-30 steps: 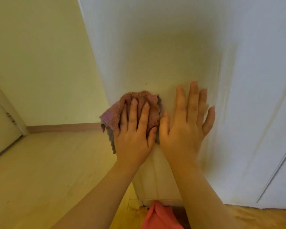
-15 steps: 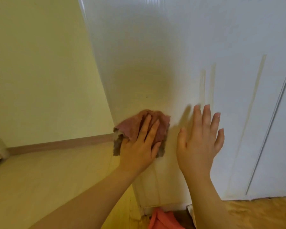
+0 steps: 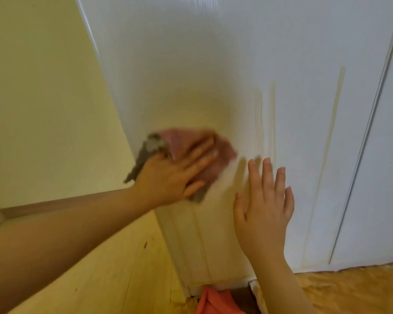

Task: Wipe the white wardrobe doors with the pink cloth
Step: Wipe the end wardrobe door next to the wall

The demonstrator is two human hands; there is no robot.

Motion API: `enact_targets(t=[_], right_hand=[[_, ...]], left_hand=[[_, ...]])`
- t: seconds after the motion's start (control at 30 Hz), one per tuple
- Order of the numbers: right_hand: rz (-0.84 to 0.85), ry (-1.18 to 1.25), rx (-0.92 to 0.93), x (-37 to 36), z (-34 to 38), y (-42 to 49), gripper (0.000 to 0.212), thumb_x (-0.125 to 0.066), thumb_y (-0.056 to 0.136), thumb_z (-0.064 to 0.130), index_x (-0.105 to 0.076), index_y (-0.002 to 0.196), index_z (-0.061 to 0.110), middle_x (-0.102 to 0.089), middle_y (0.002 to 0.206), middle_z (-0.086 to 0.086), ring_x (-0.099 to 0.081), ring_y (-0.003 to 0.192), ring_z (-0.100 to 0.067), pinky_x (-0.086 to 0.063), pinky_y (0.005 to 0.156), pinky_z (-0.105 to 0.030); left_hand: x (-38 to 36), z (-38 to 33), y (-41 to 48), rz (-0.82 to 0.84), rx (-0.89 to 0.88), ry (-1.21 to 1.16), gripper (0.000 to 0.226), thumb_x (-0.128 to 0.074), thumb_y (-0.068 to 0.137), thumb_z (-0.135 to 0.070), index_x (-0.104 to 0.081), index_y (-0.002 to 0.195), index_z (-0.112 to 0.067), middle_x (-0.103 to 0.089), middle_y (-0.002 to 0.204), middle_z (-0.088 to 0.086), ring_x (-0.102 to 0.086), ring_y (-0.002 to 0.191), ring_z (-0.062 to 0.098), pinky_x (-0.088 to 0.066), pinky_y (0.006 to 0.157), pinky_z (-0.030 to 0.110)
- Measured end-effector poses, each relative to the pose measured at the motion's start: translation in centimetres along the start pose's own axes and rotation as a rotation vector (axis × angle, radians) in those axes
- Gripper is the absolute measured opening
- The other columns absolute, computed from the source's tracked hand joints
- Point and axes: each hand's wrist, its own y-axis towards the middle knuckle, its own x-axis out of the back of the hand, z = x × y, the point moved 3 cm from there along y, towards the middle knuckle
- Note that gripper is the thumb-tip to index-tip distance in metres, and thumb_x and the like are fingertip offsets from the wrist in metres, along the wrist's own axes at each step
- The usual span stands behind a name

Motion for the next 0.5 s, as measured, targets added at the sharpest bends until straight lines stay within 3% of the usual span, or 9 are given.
enact_targets(t=[0.07,0.13,0.23,0.3,0.37,0.43,0.5], right_hand=[[0.026,0.001,-0.002,-0.3,-0.1,-0.4,0.057,-0.036,0.086,0.027,-0.027,0.143,0.022,-0.03,0.149,-0.006,-0.017,0.137,-0.026,-0.012,0.107,-0.042],[0.042,-0.007,0.008,-0.4,-0.1,-0.7,0.058,-0.036,0.086,0.026,-0.026,0.143,0.022,-0.027,0.149,-0.005,-0.017,0.137,-0.026,-0.013,0.107,-0.042],[0.055,-0.012,-0.001,-0.5,-0.3,-1.2,0.059,-0.035,0.085,0.024,-0.026,0.143,0.023,-0.03,0.149,-0.006,-0.018,0.137,-0.025,-0.014,0.107,-0.042],[0.056,-0.029,-0.015,-0.7,-0.7,-1.9,0.059,-0.036,0.084,0.023,-0.027,0.143,0.023,-0.032,0.148,-0.006,-0.02,0.137,-0.025,-0.016,0.106,-0.043],[0.069,-0.05,-0.008,-1.0,-0.7,-2.9,0.06,-0.037,0.084,0.022,-0.027,0.143,0.023,-0.033,0.148,-0.006,-0.021,0.137,-0.025,-0.016,0.106,-0.044],[0.073,-0.055,-0.002,-1.1,-0.7,-3.3,0.06,-0.037,0.084,0.021,-0.026,0.142,0.023,-0.034,0.148,-0.007,-0.022,0.136,-0.025,-0.016,0.106,-0.044],[0.087,-0.053,0.006,-1.4,-1.0,-3.5,0.059,-0.037,0.085,0.021,-0.026,0.143,0.023,-0.034,0.148,-0.007,-0.021,0.137,-0.025,-0.016,0.107,-0.044]], left_hand=[[-0.3,0.4,0.6,-0.013,0.09,0.063,0.056,-0.033,0.099,-0.045,-0.031,0.146,-0.014,-0.03,0.152,0.007,-0.031,0.135,0.03,-0.028,0.105,0.047],[-1.5,-2.6,-2.4,0.013,0.008,0.065,0.055,-0.027,0.1,-0.04,-0.026,0.147,-0.012,-0.028,0.15,0.009,-0.02,0.138,0.031,-0.008,0.115,0.05],[-3.1,-7.2,-8.1,0.13,-0.296,-0.046,0.052,-0.012,0.103,-0.025,-0.005,0.151,-0.005,-0.003,0.158,0.014,-0.02,0.138,0.031,-0.01,0.115,0.039],[-3.4,-7.3,-8.2,0.161,-0.361,-0.089,0.051,-0.012,0.104,-0.023,-0.005,0.151,-0.006,-0.009,0.158,0.013,-0.024,0.139,0.027,-0.003,0.116,0.034],[-3.0,-6.1,-6.0,0.161,-0.365,-0.078,0.048,-0.02,0.104,-0.029,-0.021,0.149,-0.011,-0.032,0.152,0.007,-0.036,0.134,0.023,0.0,0.116,0.032],[-2.6,-4.5,-3.7,0.079,-0.251,-0.005,0.048,-0.029,0.101,-0.036,-0.032,0.145,-0.015,-0.032,0.152,0.006,-0.026,0.136,0.025,-0.001,0.116,0.036],[-2.7,-5.2,-3.7,0.049,-0.217,0.064,0.05,-0.031,0.099,-0.037,-0.03,0.145,-0.016,-0.027,0.153,0.008,-0.018,0.139,0.026,-0.004,0.116,0.045]])
